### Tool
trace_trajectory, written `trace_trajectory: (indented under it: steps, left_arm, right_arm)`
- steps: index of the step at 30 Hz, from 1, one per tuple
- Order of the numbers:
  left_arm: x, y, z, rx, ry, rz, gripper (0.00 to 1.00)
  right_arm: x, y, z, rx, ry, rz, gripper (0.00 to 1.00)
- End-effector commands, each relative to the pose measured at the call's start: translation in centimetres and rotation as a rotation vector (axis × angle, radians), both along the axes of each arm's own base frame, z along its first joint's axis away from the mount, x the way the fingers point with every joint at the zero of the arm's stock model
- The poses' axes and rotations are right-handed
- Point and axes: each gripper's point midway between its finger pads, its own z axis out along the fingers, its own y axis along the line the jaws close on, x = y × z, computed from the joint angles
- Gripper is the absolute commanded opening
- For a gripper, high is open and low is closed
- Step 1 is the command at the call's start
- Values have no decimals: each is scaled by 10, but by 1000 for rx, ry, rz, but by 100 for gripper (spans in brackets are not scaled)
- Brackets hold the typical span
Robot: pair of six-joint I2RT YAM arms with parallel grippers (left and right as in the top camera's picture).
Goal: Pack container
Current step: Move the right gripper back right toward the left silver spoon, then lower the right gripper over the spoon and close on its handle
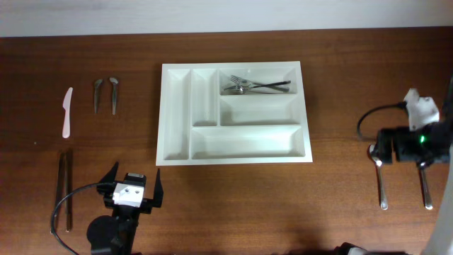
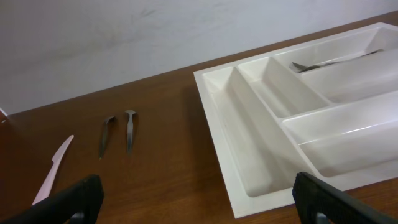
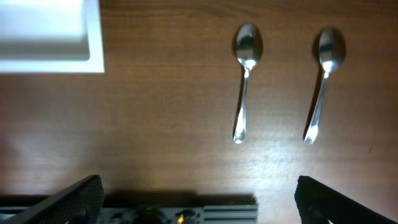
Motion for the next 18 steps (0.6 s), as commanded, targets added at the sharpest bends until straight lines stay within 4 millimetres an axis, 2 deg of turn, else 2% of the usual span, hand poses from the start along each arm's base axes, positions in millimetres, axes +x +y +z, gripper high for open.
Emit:
trace_trajectory:
  steps: [1, 6, 9, 14, 18]
  left_arm:
    - [0, 0, -2, -1, 4, 2, 99]
    - [0, 0, -2, -2, 4, 2, 99]
    - [0, 0, -2, -2, 4, 2, 99]
    - [0, 0, -2, -2, 4, 2, 99]
    - [0, 0, -2, -2, 4, 2, 99]
  right_arm:
    - [-8, 0, -30, -8, 75, 117, 98]
    - [-6, -8, -78, -7, 154, 115, 99]
    - [-4, -15, -100, -23, 200, 112, 99]
    - [4, -25, -122, -3, 240, 132, 99]
    - [3, -43, -141, 10, 277, 119, 99]
